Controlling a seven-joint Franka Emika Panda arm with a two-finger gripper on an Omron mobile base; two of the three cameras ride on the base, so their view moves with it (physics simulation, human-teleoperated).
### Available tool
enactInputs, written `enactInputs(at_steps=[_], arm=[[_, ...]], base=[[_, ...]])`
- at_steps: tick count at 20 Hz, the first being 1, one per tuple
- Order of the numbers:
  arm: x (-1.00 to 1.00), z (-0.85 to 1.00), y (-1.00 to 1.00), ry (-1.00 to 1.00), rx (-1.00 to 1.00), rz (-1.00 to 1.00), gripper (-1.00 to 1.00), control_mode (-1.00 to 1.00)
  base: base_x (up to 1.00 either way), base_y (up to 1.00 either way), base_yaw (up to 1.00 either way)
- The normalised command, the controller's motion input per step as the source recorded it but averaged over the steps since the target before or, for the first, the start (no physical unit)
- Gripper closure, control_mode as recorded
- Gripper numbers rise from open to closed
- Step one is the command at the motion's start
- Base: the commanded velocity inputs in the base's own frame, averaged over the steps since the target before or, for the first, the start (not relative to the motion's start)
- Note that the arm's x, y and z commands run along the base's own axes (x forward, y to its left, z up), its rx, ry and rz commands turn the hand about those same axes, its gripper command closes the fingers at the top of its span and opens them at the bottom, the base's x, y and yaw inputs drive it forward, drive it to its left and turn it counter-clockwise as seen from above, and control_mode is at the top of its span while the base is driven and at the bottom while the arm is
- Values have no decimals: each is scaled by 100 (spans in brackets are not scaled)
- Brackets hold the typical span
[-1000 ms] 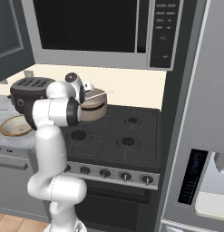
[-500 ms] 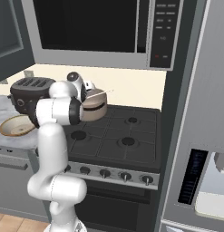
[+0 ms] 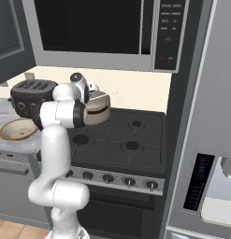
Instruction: Open the cabinet and move the ladle to the pot. Then close the cabinet.
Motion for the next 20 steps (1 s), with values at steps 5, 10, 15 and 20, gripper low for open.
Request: enactInputs(at_steps=[5,10,15,20], arm=[[4,-4,0,7,0,0,-100,-100],[0,-14,0,2,0,0,-100,-100],[0,-1,0,0,0,0,-100,-100],[-7,0,0,0,0,0,-100,-100]], base=[[0,0,0],[0,0,0],[0,0,0],[0,0,0]])
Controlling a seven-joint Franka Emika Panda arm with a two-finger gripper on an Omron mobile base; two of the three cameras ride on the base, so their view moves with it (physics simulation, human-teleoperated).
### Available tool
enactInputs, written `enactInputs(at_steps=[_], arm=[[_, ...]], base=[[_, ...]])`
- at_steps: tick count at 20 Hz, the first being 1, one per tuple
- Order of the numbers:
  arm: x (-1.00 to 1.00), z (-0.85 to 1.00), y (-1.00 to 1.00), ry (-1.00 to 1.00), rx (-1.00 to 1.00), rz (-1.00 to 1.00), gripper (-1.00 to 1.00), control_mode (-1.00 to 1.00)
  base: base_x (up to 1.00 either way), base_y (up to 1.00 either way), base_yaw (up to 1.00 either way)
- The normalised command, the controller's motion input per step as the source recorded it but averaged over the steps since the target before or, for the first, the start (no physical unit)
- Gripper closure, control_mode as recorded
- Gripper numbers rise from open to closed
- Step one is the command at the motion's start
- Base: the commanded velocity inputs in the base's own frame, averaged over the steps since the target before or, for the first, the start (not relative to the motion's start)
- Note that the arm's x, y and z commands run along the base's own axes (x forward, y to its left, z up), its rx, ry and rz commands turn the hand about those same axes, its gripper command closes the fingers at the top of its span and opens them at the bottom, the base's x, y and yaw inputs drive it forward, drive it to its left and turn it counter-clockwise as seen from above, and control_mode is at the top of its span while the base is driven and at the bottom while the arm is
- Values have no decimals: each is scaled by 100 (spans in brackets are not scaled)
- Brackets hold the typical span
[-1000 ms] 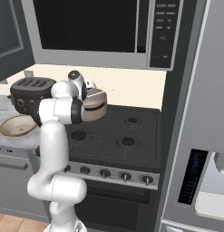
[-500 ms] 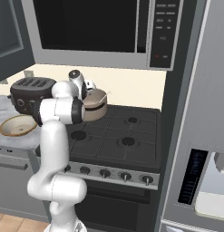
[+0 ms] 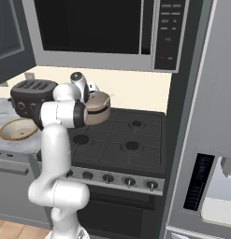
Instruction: Open the cabinet and move the ladle to the pot. Then close the cabinet.
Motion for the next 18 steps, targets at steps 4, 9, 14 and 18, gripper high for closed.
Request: enactInputs(at_steps=[4,9,14,18], arm=[[-25,1,0,0,0,0,-100,-100],[-29,0,0,-5,0,0,-100,-100],[-29,0,0,-10,0,0,-100,-100],[-28,4,0,-3,0,0,-100,-100]], base=[[0,0,0],[0,0,0],[0,0,0],[0,0,0]])
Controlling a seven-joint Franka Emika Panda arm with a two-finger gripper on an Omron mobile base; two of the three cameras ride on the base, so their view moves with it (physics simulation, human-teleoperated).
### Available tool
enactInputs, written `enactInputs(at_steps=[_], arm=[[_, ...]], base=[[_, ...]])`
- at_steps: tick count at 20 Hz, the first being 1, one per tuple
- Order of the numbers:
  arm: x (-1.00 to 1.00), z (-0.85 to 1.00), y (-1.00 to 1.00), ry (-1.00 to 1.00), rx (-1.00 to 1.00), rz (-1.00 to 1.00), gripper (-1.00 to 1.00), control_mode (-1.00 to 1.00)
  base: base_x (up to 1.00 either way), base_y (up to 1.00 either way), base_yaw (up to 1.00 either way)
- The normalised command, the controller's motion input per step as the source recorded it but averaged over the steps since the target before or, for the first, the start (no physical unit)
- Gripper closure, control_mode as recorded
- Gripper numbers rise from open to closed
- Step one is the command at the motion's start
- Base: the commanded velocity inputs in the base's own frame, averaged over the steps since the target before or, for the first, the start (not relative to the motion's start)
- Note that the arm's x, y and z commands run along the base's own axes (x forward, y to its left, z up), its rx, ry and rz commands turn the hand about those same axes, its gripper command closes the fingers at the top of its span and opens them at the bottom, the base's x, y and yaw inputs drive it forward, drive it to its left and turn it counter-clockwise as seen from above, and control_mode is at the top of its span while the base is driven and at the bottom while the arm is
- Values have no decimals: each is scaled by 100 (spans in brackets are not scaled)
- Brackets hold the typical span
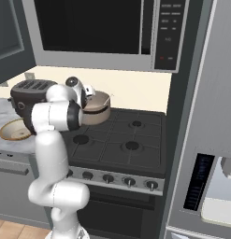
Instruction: Open the cabinet and move the ladle to the pot. Then close the cabinet.
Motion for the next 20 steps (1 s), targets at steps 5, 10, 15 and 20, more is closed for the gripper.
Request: enactInputs(at_steps=[5,10,15,20], arm=[[-24,24,0,0,0,-2,-100,-100],[-28,37,0,0,0,-3,-100,-100],[-35,23,0,0,0,-4,-100,-100],[-50,7,0,0,0,-3,-100,-100]], base=[[0,0,0],[0,0,0],[0,0,0],[0,0,0]])
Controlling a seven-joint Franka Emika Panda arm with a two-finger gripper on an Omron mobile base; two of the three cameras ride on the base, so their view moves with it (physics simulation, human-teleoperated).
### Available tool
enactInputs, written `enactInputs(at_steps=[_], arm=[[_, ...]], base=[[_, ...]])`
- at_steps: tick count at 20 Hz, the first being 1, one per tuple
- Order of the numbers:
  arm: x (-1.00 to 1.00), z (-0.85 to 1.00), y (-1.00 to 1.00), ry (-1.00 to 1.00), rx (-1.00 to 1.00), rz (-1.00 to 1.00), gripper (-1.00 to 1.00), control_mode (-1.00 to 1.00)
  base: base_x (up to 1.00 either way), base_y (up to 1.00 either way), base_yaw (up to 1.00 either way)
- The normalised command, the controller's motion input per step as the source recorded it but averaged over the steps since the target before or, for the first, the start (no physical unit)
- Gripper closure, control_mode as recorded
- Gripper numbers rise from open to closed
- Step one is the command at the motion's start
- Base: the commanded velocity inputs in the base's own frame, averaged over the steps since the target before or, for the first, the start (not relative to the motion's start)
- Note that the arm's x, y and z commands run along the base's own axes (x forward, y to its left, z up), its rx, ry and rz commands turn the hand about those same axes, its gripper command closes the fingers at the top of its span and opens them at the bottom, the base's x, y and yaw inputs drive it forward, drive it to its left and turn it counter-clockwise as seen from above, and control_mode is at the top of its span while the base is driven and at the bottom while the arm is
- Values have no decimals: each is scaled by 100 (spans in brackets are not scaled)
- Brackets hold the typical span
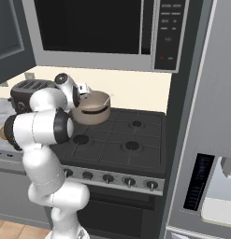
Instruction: Open the cabinet and move the ladle to the pot. Then close the cabinet.
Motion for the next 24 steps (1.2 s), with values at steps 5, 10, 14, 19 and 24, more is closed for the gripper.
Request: enactInputs(at_steps=[5,10,14,19,24], arm=[[-65,11,0,0,0,-3,-100,-100],[-75,22,-2,0,0,-2,-100,-100],[-79,18,-2,0,0,-2,-100,-100],[-83,13,-7,0,0,-1,-100,-100],[-84,23,-8,0,1,-2,-100,-100]], base=[[0,0,0],[0,0,0],[0,0,0],[0,0,0],[0,0,0]])
